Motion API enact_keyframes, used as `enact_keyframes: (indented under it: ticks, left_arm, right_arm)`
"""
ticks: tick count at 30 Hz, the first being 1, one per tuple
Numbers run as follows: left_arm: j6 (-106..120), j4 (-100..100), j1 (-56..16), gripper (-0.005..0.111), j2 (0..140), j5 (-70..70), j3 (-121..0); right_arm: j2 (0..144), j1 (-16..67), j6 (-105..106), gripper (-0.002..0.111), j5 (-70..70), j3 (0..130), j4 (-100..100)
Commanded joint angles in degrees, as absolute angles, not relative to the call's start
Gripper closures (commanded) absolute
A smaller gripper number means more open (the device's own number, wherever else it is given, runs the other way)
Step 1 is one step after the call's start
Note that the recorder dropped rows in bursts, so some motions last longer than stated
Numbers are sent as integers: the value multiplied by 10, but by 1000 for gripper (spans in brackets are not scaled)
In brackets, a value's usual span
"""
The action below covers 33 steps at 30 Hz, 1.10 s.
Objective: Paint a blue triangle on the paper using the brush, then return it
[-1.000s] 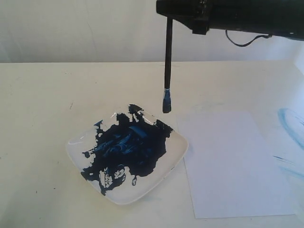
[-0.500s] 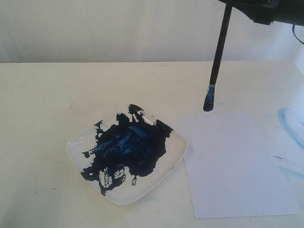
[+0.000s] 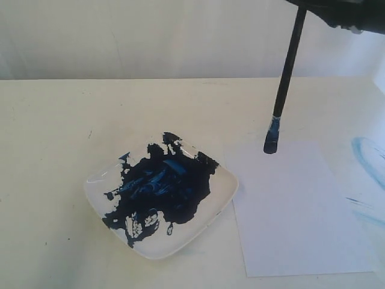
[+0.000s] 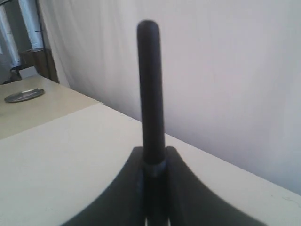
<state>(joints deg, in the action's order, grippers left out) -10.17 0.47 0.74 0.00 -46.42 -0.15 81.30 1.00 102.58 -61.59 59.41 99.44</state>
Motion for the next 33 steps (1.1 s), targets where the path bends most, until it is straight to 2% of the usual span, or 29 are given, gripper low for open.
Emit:
enact_keyframes:
  ticks: [1,8,15,17,19,20,21,23,26,28,33]
  left_arm:
    - [-106,0,5,107,0,-649,0]
    - [-156,0,5,107,0,-700,0]
    - [-170,-173,5,107,0,-700,-23]
    - [-132,-175,5,107,0,-574,-56]
    - [-100,-173,5,107,0,-364,-109]
    - [-96,-171,5,107,34,-184,-159]
    - [-92,-165,5,107,61,-139,-181]
    - [-95,-158,5,107,140,-106,-227]
    - [-149,-158,5,107,275,-28,-295]
    - [-213,-159,5,107,344,18,-304]
    - [-209,-154,5,107,510,35,-304]
  right_arm:
    - [800,5,995,108,-569,592,999]
    - [799,5,923,108,-497,592,999]
    - [799,5,923,108,-503,592,999]
    - [799,5,920,108,-515,592,999]
    - [799,5,896,108,-531,592,999]
    - [799,5,884,108,-545,592,999]
    - [799,5,884,108,-546,592,999]
    - [795,5,902,108,-532,592,989]
    - [739,5,914,108,-399,592,964]
    - [694,5,912,108,-344,592,928]
    - [653,5,894,108,-320,569,905]
